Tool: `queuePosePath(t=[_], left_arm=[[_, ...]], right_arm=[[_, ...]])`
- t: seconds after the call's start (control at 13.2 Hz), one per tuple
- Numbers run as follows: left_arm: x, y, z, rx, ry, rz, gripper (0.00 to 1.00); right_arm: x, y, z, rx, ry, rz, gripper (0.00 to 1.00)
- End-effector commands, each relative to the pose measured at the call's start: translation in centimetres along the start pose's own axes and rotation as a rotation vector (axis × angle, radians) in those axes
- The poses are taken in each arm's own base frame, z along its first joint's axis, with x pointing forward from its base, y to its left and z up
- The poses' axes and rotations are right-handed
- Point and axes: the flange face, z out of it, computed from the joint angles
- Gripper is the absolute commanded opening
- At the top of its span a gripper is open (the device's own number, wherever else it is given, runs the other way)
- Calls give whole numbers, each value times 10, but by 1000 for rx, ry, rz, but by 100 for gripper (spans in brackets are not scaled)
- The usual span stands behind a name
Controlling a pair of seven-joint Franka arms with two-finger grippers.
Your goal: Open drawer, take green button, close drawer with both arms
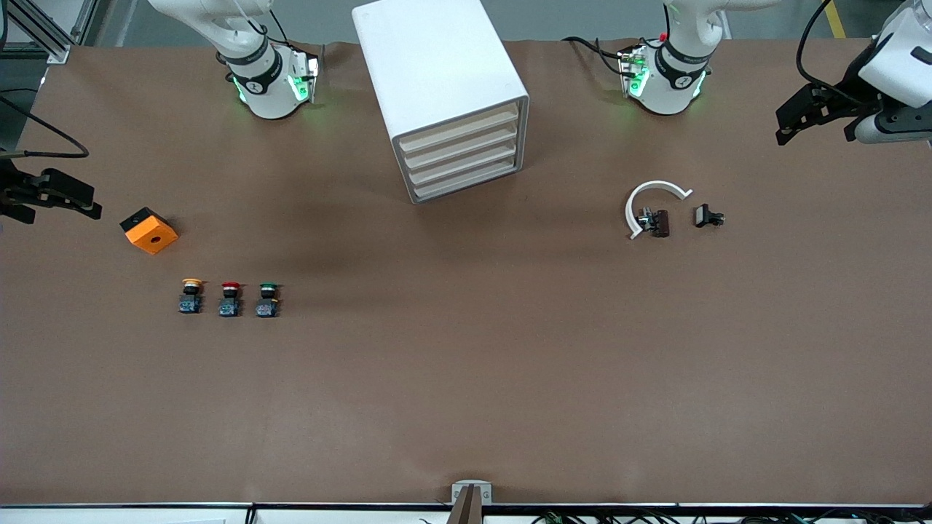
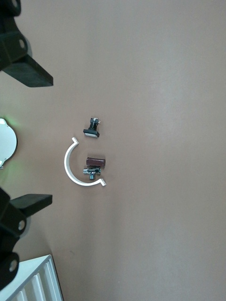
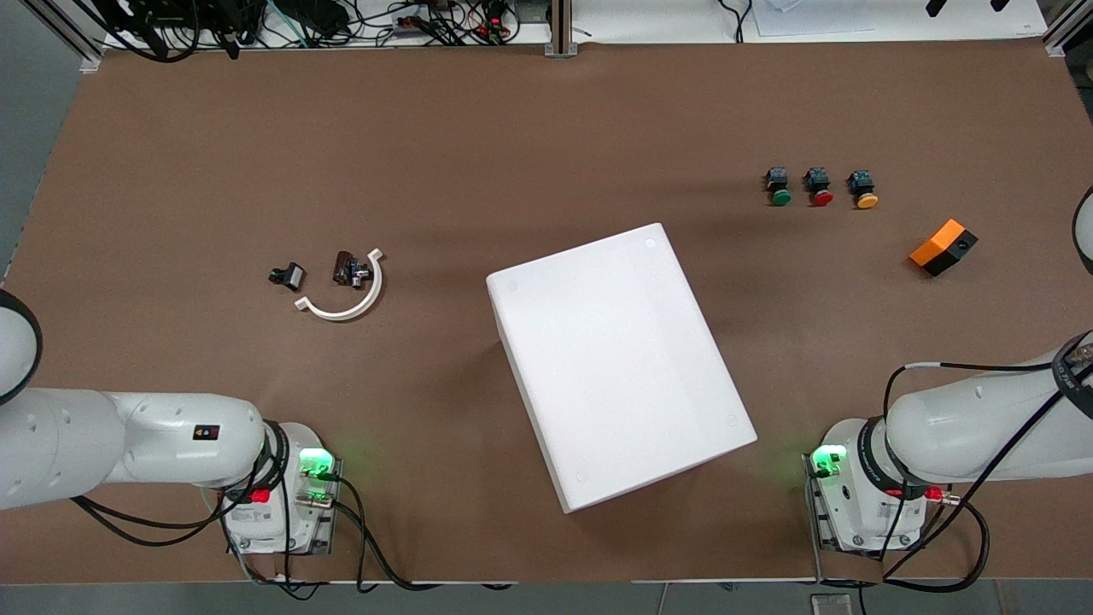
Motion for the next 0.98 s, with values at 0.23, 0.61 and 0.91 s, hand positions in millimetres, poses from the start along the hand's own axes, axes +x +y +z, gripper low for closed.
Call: queuePosePath(t=[0.23,0.61,0.91], left_arm=[[1,-1,0,-28,11,5,100],[28,1,-1,-50,17,-9,100],[31,5,-2,-45,19,-14,100]], right_arm=[[-2,0,-3,-7,5,12,100],[-3,-1,-2,-7,2,10,100],[-2,-1,-2,-7,3,10,100]])
